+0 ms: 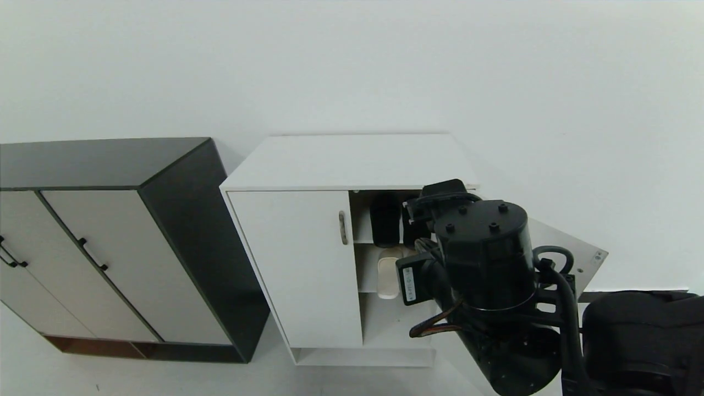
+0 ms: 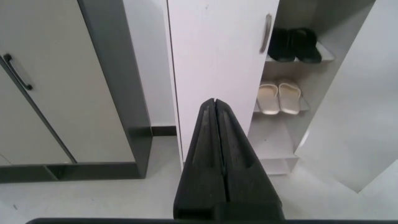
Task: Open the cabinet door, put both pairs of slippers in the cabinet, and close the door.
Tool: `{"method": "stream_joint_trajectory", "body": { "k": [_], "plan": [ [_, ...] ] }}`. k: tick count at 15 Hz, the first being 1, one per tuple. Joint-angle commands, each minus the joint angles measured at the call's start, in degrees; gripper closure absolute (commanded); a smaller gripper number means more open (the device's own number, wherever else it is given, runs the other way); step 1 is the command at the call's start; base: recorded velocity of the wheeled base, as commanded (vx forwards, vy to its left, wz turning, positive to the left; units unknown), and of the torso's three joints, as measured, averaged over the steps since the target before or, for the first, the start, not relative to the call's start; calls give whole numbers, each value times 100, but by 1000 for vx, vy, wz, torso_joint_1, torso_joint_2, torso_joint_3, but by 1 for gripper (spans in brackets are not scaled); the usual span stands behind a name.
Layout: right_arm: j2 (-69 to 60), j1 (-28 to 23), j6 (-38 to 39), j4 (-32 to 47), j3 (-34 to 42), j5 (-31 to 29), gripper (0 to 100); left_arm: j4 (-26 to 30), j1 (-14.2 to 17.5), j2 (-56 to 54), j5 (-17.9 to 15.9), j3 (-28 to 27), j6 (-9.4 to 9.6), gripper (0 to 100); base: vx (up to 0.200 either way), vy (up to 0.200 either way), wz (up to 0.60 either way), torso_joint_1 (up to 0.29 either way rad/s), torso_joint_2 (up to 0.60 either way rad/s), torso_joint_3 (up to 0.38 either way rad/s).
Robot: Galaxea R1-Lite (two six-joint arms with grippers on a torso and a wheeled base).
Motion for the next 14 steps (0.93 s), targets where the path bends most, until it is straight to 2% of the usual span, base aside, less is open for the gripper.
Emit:
{"method": "stream_joint_trajectory", "body": {
  "k": [1, 7, 13, 14],
  "plan": [
    [-51, 0, -49, -10, 90, 50, 100, 0, 6, -1, -2, 0, 0, 100, 0, 0, 0, 246, -559, -325],
    [-51, 0, -84, -151, 160, 191, 100, 0, 6, -1, -2, 0, 0, 100, 0, 0, 0, 54, -122, -67],
    [-34, -114, -84, -159, 152, 199, 100, 0, 6, -1, -2, 0, 0, 100, 0, 0, -600, 5, -3, 2],
    [-34, -255, -110, -159, 143, 199, 100, 0, 6, -1, -2, 0, 0, 100, 0, 0, 0, 0, 0, 0]
  ]
}}
